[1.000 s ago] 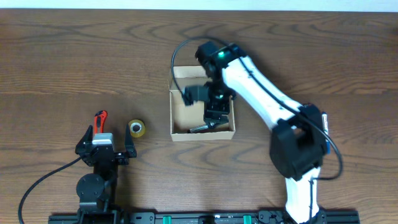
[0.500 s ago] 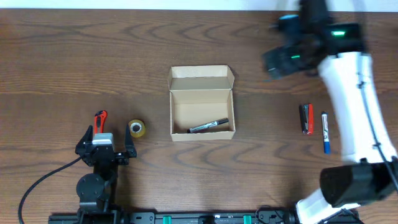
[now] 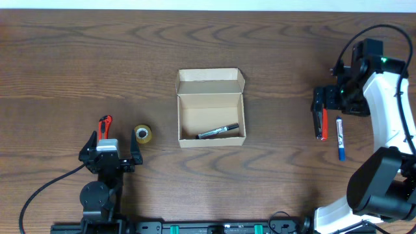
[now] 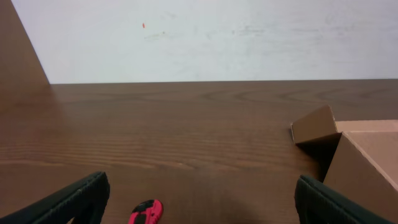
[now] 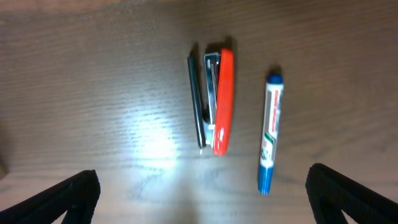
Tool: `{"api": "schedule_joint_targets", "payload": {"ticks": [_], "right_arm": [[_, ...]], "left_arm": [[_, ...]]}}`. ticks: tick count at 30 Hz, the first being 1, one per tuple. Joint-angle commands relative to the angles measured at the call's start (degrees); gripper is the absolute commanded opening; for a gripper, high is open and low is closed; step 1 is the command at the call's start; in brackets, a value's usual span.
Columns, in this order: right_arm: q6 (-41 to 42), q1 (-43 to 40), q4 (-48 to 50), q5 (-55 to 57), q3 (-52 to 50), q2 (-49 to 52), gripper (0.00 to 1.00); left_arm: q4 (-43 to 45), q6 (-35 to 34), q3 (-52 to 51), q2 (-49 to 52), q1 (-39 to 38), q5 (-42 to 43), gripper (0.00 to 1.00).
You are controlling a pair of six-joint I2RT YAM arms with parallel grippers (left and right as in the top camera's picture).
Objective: Pack container
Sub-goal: 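Move the right gripper back to the red marker on the right, then grasp the red-and-black marker with the right gripper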
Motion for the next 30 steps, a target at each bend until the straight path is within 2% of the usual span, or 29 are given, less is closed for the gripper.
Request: {"api": "schedule_joint_targets", "payload": {"ticks": [1, 4, 15, 22, 30], "right_arm": [[-3.1, -1.0, 2.4, -0.3, -2.4, -0.3, 0.99], [-5.4, -1.5, 4.9, -0.3, -4.0, -0.3, 0.99], [-5.7, -2.5, 16.5, -1.6, -12.7, 0.4, 0.99], [-4.0, -2.5, 22.8, -2.0, -19.8, 0.4, 0.99], [-2.2, -2.4, 27.6, -2.6, -23.1, 0.6, 0.99]], "left_arm": [[-2.7, -0.4, -0.9, -0.4, -0.1, 0.7, 0.95], [-2.7, -0.4, -0.9, -0.4, -0.1, 0.7, 0.95], [-2.7, -0.4, -0.9, -0.4, -0.1, 0.7, 0.95], [-2.7, -0.4, -0.9, -0.4, -0.1, 0.7, 0.95], [-2.7, -0.4, -0.9, -0.4, -0.1, 0.7, 0.95]]}}
